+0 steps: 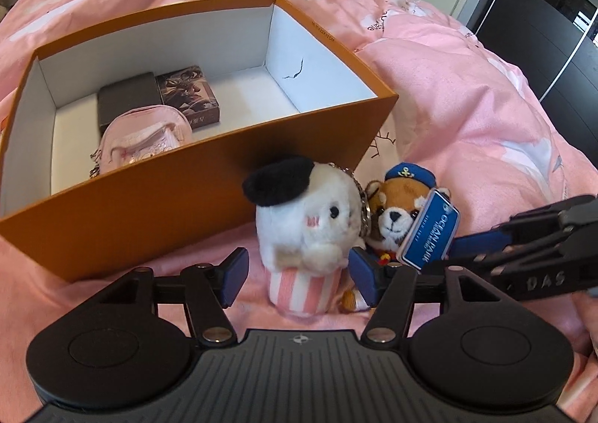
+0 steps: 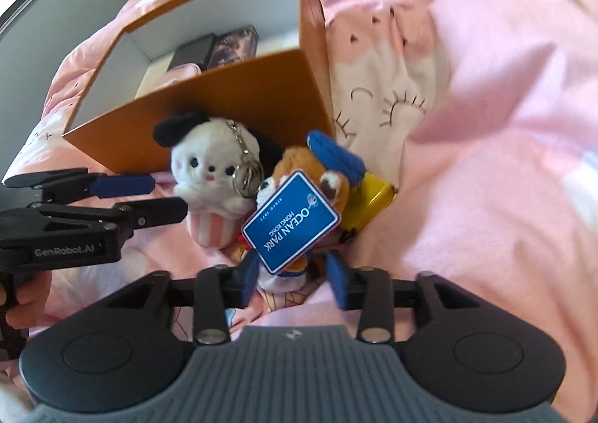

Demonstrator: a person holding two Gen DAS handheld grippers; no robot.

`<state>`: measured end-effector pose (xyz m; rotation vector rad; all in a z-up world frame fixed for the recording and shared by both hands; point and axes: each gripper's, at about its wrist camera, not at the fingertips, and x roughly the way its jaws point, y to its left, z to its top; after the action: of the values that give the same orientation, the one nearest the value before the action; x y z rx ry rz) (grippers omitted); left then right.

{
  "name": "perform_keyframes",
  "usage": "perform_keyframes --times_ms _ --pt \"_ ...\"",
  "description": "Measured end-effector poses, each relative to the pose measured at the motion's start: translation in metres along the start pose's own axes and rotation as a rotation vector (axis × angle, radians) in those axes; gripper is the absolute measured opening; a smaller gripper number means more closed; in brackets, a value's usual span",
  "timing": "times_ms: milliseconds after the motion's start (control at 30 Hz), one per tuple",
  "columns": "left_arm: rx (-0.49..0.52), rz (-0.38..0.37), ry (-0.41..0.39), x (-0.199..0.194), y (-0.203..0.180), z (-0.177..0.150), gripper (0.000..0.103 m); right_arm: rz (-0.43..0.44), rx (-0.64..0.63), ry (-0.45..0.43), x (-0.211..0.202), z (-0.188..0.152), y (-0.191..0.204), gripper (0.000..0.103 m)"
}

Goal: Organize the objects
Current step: 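Grasp the white plush with the left gripper while the right grasps the Ocean Park bear, then lift both plush toys and carry them over the shoebox with both grippers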

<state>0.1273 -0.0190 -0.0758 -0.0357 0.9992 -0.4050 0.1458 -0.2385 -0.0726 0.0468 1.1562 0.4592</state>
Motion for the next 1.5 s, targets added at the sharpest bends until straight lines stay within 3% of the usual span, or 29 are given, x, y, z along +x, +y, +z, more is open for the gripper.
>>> perform_keyframes --times_ms 133,400,700,833,1033,1233,1500 --pt "-0.046 -0.014 0.015 0.013 0.006 0.003 0.071 0.001 0.014 0.013 0.017 0.003 -0.002 0.051" --pt "-0.090 -0.068 0.021 0.030 0.010 0.005 0.076 0.013 0.012 -0.051 0.027 0.011 -0.006 0.058" --pt "-0.127 -0.101 0.015 0.039 0.013 0.004 0.078 0.056 0.047 -0.022 0.046 0.014 -0.015 0.053" --pt "-0.126 -0.096 0.006 0.038 0.010 0.003 0.070 0.060 0.050 -0.033 0.045 0.014 -0.016 0.048" --pt "-0.124 -0.074 -0.026 0.021 0.004 0.001 0.064 0.048 0.026 -0.071 0.030 0.011 -0.011 0.038" --pt "-0.203 -0.080 -0.064 -0.007 0.009 -0.004 0.063 0.051 0.003 -0.109 0.011 0.009 -0.008 0.036" --pt "-0.250 -0.077 -0.176 -0.055 0.010 0.003 0.063 0.094 -0.071 -0.174 -0.032 0.013 0.004 0.036"
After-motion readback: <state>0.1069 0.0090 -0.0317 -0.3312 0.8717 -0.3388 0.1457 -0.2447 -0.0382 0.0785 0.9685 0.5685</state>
